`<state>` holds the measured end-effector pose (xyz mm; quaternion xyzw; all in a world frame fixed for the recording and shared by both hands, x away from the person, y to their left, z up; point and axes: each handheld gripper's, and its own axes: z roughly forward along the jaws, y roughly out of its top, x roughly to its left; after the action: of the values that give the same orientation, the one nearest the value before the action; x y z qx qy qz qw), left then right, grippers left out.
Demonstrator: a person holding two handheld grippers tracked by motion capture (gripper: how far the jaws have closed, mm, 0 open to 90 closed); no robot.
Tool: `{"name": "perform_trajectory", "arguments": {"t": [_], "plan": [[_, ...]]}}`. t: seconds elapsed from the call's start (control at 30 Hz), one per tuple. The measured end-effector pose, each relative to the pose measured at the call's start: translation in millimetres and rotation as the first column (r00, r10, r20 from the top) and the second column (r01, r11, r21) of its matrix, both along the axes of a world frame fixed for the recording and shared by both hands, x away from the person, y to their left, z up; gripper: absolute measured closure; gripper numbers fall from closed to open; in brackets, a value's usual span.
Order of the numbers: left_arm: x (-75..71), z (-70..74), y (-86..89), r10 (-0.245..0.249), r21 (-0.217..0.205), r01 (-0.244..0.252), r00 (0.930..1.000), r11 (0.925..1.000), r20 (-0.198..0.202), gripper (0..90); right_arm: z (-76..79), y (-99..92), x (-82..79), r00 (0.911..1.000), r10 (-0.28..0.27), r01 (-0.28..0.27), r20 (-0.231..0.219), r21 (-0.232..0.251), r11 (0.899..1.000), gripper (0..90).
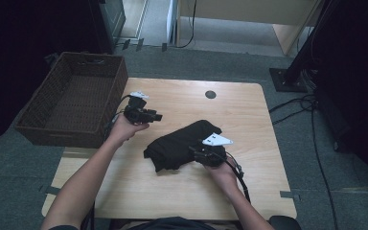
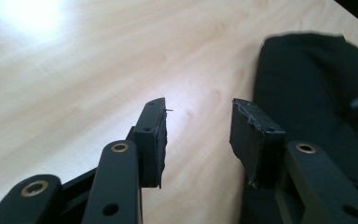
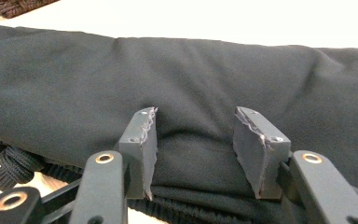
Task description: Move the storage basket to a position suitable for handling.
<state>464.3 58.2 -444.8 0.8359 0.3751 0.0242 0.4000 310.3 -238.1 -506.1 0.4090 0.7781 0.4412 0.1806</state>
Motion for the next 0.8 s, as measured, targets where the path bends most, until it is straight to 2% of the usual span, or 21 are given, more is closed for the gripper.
{"name": "perform_trajectory", "arguments": {"t": [0.13,0.17,0.23,0.33,0.47,0.57,0.6,0.63,0.73,0.8], "plan": [[8.5,15.7,5.3,0.015,0.032,-0.016,0.9996,0.9994,0.024,55.8,0.0,1.1,-0.8,0.9999,-0.002,0.002,0.012,-0.013,1.0,49.9],[12.9,23.2,9.6,0.03,0.027,-0.03,0.9992,0.9992,0.025,55.8,0.1,0.9,-0.5,1.0,0.0,0.0,0.009,-0.014,1.0,49.9],[14.6,25.6,11.3,0.033,0.026,-0.034,0.9991,0.9991,0.027,55.7,0.1,0.8,-0.4,1.0,0.001,0.0,0.009,-0.013,1.0,49.9],[20.5,36.3,23.5,0.051,0.021,-0.051,0.9982,0.9985,0.032,55.1,-0.1,0.7,-0.5,0.9999,0.0,0.0,0.011,-0.011,1.0,49.8],[23.9,42.3,36.2,0.075,0.051,-0.076,0.9965,0.9958,0.036,54.2,-0.3,0.3,-0.5,1.0,-0.002,0.002,0.006,-0.004,1.0,49.8],[25.4,44.3,46.3,0.103,0.034,-0.104,0.9941,0.994,0.034,54.2,-0.3,-0.3,-0.5,1.0,0.002,-0.002,0.005,-0.004,1.0,49.9],[27.2,46.2,54.5,0.122,0.056,-0.123,0.9921,0.9908,0.031,54.3,-0.3,-0.2,-0.5,1.0,0.002,-0.002,0.006,-0.006,1.0,49.9],[27.8,47.5,58.8,0.127,0.062,-0.129,0.9913,0.9897,0.033,54.2,-0.3,-0.3,-0.5,1.0,0.002,-0.002,0.006,-0.005,1.0,49.9],[28.7,50.9,66.0,0.145,0.064,-0.147,0.9888,0.9871,0.038,54.2,-0.3,-0.2,-0.5,1.0,0.002,-0.002,0.006,-0.005,1.0,49.9],[31.0,56.5,76.2,0.168,0.069,-0.171,0.9847,0.9829,0.046,54.2,-0.4,-0.2,-0.5,1.0,0.002,-0.002,0.005,-0.004,1.0,49.9]]}}
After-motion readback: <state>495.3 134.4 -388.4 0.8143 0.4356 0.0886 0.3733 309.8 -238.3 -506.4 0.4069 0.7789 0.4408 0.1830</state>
